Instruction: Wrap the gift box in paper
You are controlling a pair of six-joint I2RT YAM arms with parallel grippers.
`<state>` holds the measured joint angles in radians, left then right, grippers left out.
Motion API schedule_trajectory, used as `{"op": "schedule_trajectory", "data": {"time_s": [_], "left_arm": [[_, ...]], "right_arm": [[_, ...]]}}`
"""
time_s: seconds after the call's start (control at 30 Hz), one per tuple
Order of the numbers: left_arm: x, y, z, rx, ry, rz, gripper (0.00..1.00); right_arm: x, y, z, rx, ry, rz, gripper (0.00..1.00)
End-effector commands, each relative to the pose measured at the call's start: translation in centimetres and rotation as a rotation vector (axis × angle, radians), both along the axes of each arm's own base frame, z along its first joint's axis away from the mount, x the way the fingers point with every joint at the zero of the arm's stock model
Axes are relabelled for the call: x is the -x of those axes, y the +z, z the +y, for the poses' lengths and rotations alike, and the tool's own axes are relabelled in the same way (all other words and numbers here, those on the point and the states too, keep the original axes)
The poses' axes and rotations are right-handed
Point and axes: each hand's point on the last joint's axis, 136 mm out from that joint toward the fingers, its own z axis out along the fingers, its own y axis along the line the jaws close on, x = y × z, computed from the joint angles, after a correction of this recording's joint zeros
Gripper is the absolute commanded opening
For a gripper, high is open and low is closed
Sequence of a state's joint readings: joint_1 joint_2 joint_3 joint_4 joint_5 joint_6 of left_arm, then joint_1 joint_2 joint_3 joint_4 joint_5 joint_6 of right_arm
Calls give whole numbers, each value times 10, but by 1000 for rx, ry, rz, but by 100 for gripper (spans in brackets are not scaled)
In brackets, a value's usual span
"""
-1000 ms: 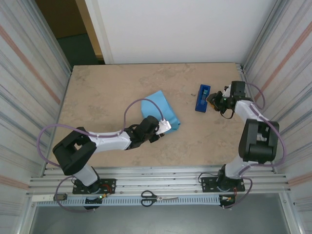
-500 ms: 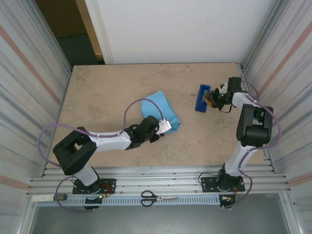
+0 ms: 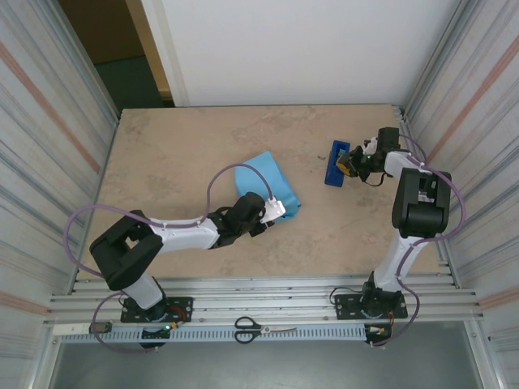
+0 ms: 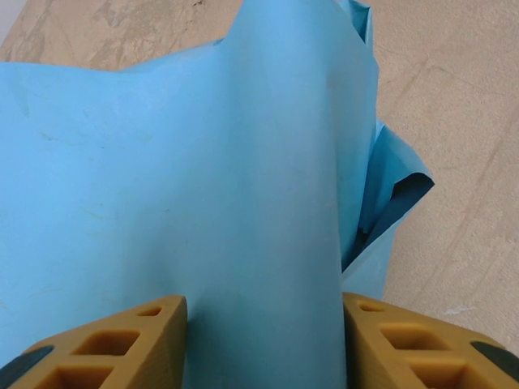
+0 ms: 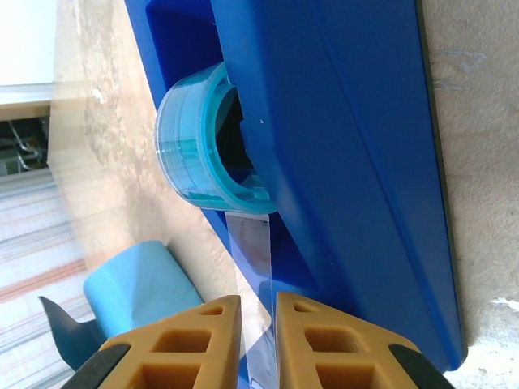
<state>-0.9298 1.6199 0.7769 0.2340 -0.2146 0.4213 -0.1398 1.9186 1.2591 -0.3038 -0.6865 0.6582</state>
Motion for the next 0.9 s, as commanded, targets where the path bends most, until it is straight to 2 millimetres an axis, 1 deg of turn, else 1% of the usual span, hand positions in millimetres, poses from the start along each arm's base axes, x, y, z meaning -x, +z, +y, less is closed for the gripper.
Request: {"op": "schedule_trajectory", "data": {"time_s": [0.0,0.1,0.17,0.23,0.7,0.77,0.8,0.87], "left_arm": [[26,-56,22,-146,-13,160,47],[26,-56,23,-145,-10,159,47],[26,-56,23,-144,-7,159,47],[26,-56,23,-143,-6,161,46],[27,-59,26,-148,3,165,44],[27,-59,26,-150,2,166,44],[27,-60,26,-151,3,166,43],[26,-59,25,-149,4,165,43]], "right_arm": [[-2,5,1,-38,-4,-2,17],[0,4,1,-40,-7,1,17],[1,3,1,-41,-7,7,14],[1,3,1,-41,-7,8,17],[4,4,-4,-18,-15,10,16],[3,6,-2,-27,-7,2,13],[3,6,-2,-32,-4,0,8],[3,7,-2,-31,-6,1,4]]}}
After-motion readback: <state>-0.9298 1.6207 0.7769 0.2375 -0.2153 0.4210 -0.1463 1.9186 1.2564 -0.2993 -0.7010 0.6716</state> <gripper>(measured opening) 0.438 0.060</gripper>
